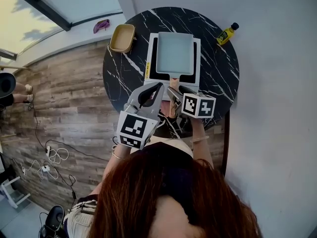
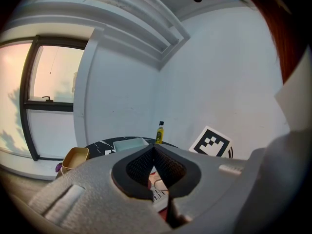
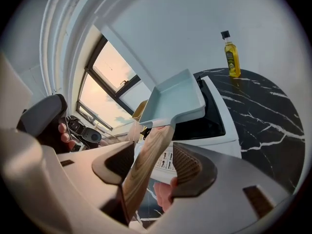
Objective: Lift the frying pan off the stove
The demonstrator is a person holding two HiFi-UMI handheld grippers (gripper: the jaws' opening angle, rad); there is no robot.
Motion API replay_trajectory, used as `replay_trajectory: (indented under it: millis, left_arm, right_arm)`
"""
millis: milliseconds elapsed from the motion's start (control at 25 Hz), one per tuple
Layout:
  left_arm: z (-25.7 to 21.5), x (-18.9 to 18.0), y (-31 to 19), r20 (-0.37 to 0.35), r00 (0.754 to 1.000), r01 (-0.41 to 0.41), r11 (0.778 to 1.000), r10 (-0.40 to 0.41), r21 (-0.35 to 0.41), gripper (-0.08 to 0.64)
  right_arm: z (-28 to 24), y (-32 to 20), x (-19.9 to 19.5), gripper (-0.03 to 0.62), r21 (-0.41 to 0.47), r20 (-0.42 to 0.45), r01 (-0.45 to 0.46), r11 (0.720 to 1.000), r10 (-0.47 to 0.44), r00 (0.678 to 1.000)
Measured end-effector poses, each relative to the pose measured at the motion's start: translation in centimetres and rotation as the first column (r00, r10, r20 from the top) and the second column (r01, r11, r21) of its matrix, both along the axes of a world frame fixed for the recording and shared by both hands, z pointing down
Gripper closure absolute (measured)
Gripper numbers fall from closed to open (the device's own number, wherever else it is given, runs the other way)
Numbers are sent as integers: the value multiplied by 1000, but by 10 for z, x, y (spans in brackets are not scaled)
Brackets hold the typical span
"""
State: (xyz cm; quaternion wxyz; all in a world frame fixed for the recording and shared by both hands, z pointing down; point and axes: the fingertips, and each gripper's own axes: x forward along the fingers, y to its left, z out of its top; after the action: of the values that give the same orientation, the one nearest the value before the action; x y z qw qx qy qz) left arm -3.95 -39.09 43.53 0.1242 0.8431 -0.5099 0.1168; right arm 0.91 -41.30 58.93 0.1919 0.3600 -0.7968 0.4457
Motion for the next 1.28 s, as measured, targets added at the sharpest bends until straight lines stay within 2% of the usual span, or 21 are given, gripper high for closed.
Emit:
replay_trajectory:
  millis: [400, 720, 960, 1200, 1280]
  left_arm:
    - [4, -5, -11, 17, 1000, 10, 1000, -10, -9, 548]
    - [3, -9, -15, 33, 999, 13, 1000, -13, -7, 548]
    - [6, -14, -15, 34, 999, 30, 999, -30, -15, 548]
    - [7, -22, -15, 52, 998, 43, 999, -42, -24, 548]
    - [6, -24, -15, 56, 997, 46, 999, -44, -27, 548]
  right_arm:
    - [13, -1, -12, 328, -128, 133, 23, 992, -5, 991]
    - [22, 1, -23, 331, -249, 249, 46, 967, 18, 968]
    - [23, -1, -29, 378, -306, 332, 55, 950, 52, 942]
    - [18, 0, -36, 434, -347, 424, 78, 935, 83, 902]
    - [17, 1, -37, 466, -353, 438, 82, 932, 87, 895]
